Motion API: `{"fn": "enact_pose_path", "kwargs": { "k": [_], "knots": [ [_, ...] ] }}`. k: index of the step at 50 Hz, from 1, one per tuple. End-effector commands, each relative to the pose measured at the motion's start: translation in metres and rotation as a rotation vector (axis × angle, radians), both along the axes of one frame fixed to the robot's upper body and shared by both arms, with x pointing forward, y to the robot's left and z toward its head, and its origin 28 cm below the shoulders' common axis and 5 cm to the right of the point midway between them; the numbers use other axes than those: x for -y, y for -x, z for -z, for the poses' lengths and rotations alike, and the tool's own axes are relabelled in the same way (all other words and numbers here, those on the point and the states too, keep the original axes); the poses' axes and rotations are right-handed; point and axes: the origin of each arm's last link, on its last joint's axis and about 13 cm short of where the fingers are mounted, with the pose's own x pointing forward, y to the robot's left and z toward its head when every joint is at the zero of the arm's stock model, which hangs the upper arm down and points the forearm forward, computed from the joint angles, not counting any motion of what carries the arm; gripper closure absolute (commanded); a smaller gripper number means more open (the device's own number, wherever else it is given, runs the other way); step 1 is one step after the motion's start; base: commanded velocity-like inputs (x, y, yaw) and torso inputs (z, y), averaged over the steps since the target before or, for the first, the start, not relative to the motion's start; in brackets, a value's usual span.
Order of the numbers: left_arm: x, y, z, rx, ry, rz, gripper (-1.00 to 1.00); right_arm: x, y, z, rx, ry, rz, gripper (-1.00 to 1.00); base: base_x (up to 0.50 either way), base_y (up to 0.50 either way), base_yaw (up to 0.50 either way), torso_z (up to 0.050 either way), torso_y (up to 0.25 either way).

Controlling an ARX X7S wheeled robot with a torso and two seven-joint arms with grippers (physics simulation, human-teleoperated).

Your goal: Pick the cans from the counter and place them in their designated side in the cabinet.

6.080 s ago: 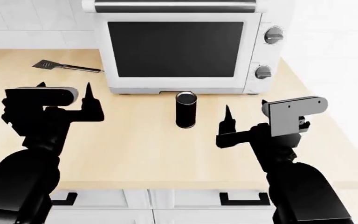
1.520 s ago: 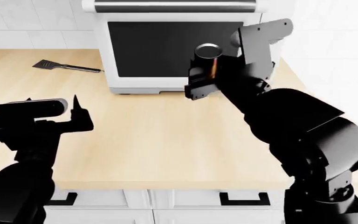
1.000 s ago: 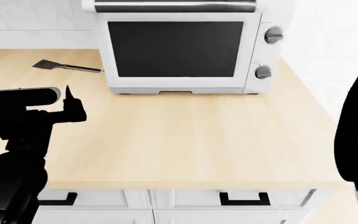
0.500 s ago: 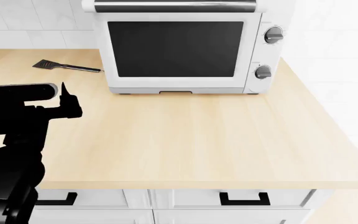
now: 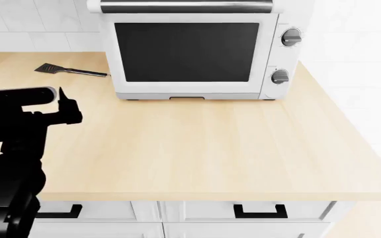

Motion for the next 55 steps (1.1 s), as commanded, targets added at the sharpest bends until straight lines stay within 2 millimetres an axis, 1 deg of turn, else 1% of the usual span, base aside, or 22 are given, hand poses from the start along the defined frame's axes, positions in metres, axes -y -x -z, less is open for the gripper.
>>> {"fn": "enact_pose_path", "kwargs": {
  "k": [1,17,37,44,55],
  "knots": [
    [-0.001,0.001,-0.004,0.009,0.003,-0.017,-1.0,0.005,0.008,-0.006,0.014,0.03,0.022,1.0,0.0,0.0,0.0,0.0,0.0],
    [0.001,0.004,-0.007,0.014,-0.016,-0.008,-1.0,0.003,0.007,-0.006,0.01,0.056,-0.007,1.0,0.0,0.0,0.0,0.0,0.0],
    [-0.003,0.005,-0.004,0.013,-0.017,-0.017,-1.0,-0.003,0.005,-0.006,0.009,0.084,-0.031,1.0,0.0,-0.28,0.0,0.001,0.0],
    [-0.007,0.002,-0.007,0.022,-0.025,-0.032,-1.0,-0.006,0.005,-0.006,0.016,0.076,-0.058,1.0,0.0,0.0,0.0,0.0,0.0],
    [-0.021,-0.002,-0.018,0.055,-0.037,-0.106,-1.0,-0.006,0.005,-0.006,0.016,0.076,-0.058,1.0,0.0,0.0,0.0,0.0,0.0]
  ]
}}
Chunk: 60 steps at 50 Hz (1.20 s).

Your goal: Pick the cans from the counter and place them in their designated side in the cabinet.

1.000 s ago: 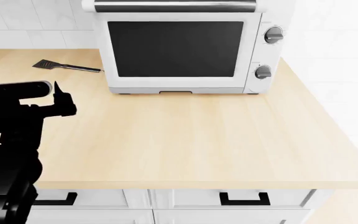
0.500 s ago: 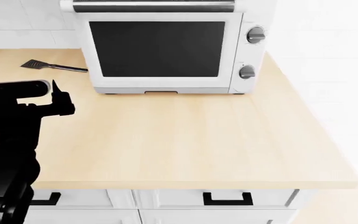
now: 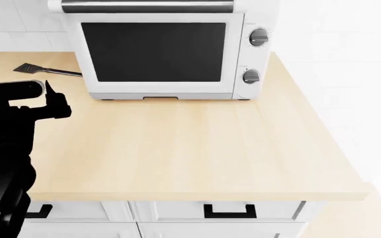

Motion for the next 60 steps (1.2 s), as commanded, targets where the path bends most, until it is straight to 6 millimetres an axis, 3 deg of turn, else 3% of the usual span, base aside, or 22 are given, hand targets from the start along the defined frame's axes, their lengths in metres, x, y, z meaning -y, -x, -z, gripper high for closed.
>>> {"fn": "enact_pose_path", "kwargs": {
  "k": [1,11,20,27,42,49,60],
  "knots": [
    [-0.011,-0.002,-0.008,0.025,-0.009,-0.054,-1.0,-0.001,0.002,-0.002,0.012,0.011,-0.006,1.0,0.0,0.0,0.0,0.0,0.0],
    [-0.016,-0.002,-0.01,0.03,-0.014,-0.075,-1.0,-0.001,0.002,-0.002,0.012,0.011,-0.006,1.0,0.0,0.0,0.0,0.0,0.001],
    [-0.059,0.002,-0.034,0.064,-0.034,-0.184,-1.0,-0.001,0.002,-0.002,0.012,0.011,-0.006,1.0,0.0,0.0,0.0,0.0,0.0],
    [-0.084,0.008,-0.042,0.035,0.033,-0.185,-1.0,-0.001,0.002,-0.002,0.012,0.011,-0.006,1.0,0.0,0.0,0.0,0.0,0.0],
    [-0.11,0.031,-0.049,-0.008,0.099,0.068,-1.0,-0.001,0.002,-0.002,0.012,0.011,-0.006,1.0,0.0,0.0,0.0,0.0,0.001],
    [-0.122,0.041,-0.045,-0.025,0.078,0.03,-1.0,-0.001,0.002,-0.002,0.012,0.011,-0.006,1.0,0.15,0.0,0.0,0.0,0.0],
    [-0.126,0.039,-0.047,-0.02,0.081,-0.006,-1.0,-0.001,0.002,-0.002,0.012,0.011,-0.006,1.0,0.28,0.0,0.0,0.0,0.001]
  ]
}}
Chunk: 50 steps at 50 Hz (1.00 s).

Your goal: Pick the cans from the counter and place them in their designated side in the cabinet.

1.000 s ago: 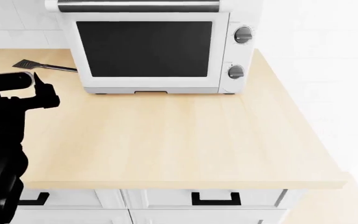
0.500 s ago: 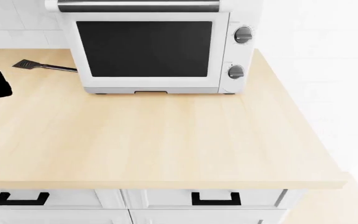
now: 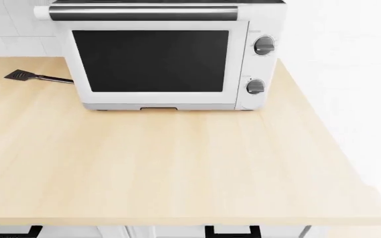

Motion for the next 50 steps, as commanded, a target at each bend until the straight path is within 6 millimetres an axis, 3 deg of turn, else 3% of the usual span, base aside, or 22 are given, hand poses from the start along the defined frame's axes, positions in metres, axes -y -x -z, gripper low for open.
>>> {"fn": "enact_pose_path", "kwargs": {
  "k": [1,41,50],
  "knots": [
    [-0.0084,0.0037,-0.0017,-0.002,0.003,-0.012,-1.0,0.0004,0.002,-0.002,0.01,0.011,0.004,1.0,0.3,0.0,0.0,0.0,0.0],
    [-0.008,0.0038,0.0014,-0.026,-0.006,-0.04,-1.0,0.0004,0.002,-0.002,0.01,0.011,0.004,1.0,0.31,0.0,0.0,0.0,0.001],
    [-0.0079,0.0045,-0.0001,-0.022,-0.008,-0.044,-1.0,0.0004,0.002,-0.002,0.01,0.011,0.004,1.0,0.02,0.0,0.0,0.0,0.001]
  ]
}}
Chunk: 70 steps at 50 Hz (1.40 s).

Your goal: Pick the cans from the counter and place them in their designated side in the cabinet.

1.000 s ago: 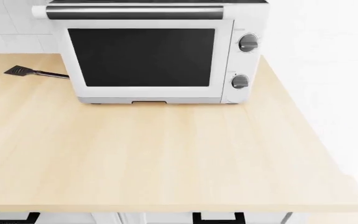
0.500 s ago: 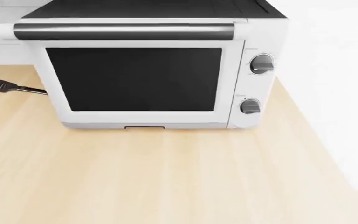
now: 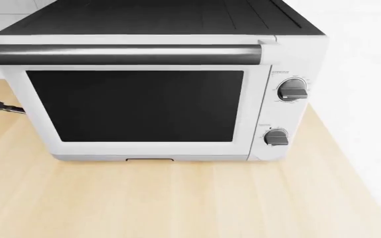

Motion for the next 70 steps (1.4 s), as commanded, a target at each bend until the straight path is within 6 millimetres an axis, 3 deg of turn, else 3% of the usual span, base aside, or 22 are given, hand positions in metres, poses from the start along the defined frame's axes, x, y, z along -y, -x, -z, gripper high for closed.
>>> {"fn": "enact_pose_path", "kwargs": {
  "k": [1,34,35,70],
  "knots": [
    [0.0,0.0007,-0.0011,0.002,-0.003,-0.006,-1.0,0.0003,0.0028,-0.0029,0.014,0.011,0.004,1.0,0.0,0.0,0.0,0.0,0.0],
    [-0.0001,-0.0002,-0.0016,-0.007,-0.012,-0.014,-1.0,0.0003,0.0028,-0.0029,0.014,0.011,0.004,1.0,0.0,0.0,0.0,0.0,0.0],
    [-0.0001,-0.0002,-0.0017,-0.007,-0.012,-0.013,-1.0,0.0003,0.0028,-0.0029,0.014,0.011,0.004,-1.0,0.0,0.0,0.0,0.0,0.0],
    [0.0022,-0.0032,-0.0014,-0.014,-0.016,-0.002,-1.0,0.0003,0.0028,-0.0029,0.014,0.011,0.004,-1.0,0.0,0.0,0.0,0.0,0.0]
  ]
}}
